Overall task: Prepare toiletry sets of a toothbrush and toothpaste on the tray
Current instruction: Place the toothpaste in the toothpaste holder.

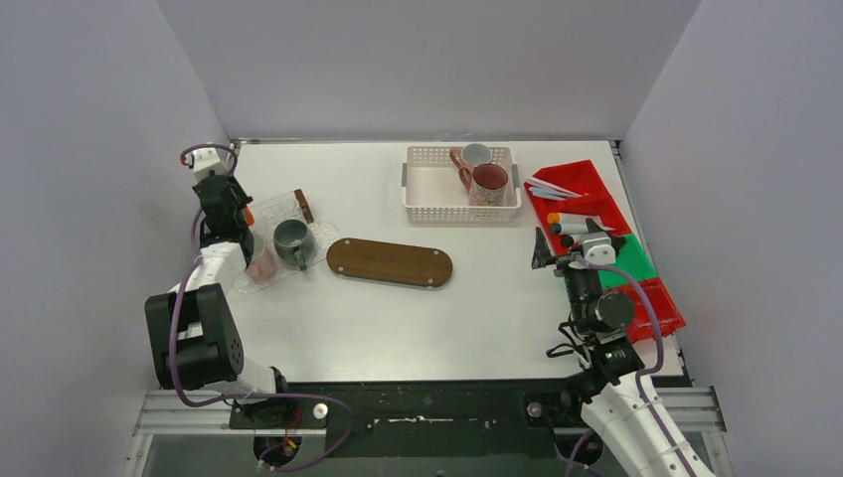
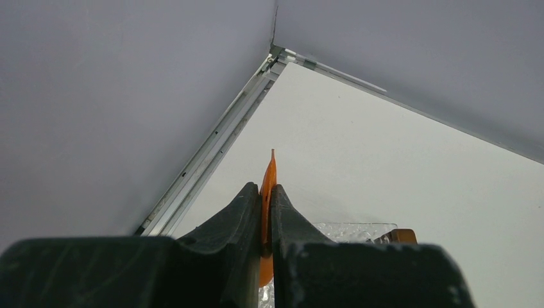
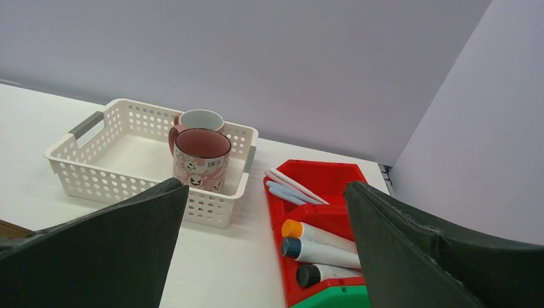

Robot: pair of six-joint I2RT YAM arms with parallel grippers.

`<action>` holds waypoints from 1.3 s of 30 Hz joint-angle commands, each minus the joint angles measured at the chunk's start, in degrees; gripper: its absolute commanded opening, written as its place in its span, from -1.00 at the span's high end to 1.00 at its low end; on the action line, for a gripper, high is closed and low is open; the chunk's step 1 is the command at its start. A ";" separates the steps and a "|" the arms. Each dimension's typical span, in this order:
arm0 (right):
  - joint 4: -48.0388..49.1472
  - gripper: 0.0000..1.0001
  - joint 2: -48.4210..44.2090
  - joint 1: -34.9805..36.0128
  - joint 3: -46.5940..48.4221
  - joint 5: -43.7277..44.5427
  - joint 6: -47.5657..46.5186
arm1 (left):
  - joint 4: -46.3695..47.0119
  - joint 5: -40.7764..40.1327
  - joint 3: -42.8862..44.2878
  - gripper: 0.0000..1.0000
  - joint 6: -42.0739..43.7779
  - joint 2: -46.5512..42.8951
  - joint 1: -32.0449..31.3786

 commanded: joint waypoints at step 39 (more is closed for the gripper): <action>3.14 -1.00 -2.16 -0.25 -0.73 -1.35 -0.80 | 2.02 0.51 2.46 1.00 1.74 0.07 0.01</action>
